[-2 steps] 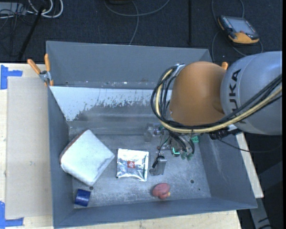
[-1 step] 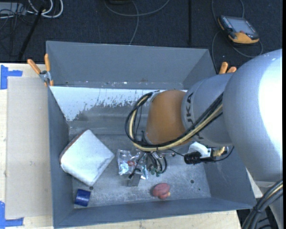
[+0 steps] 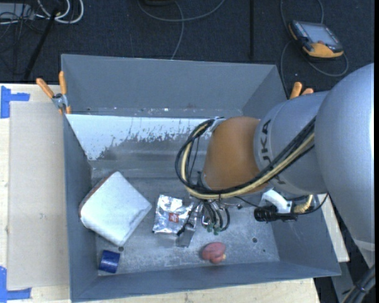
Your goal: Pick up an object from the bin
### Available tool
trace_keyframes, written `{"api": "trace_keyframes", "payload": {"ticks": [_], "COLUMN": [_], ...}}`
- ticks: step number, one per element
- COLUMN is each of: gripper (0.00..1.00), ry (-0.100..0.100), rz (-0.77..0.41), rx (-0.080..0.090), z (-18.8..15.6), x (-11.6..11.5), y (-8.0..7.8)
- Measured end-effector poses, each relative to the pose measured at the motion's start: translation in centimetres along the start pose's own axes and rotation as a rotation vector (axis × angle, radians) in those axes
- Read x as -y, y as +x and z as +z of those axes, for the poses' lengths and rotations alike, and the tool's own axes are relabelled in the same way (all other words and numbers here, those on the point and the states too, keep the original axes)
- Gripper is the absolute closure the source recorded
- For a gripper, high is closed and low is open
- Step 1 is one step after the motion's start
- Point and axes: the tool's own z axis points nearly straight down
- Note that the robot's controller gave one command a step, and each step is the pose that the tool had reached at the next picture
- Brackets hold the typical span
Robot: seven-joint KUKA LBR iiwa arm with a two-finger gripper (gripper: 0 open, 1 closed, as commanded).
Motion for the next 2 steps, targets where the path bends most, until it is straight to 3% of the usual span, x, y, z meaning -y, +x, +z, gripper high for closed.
{"api": "trace_keyframes", "payload": {"ticks": [1,2], "gripper": [0.0,0.0], "ry": [-0.001,0.002], "rz": [0.117,0.247], "rx": [0.001,-0.004], "z": [-1.5,3.3], "x": [-1.6,-0.1], "y": [1.1,1.0]}}
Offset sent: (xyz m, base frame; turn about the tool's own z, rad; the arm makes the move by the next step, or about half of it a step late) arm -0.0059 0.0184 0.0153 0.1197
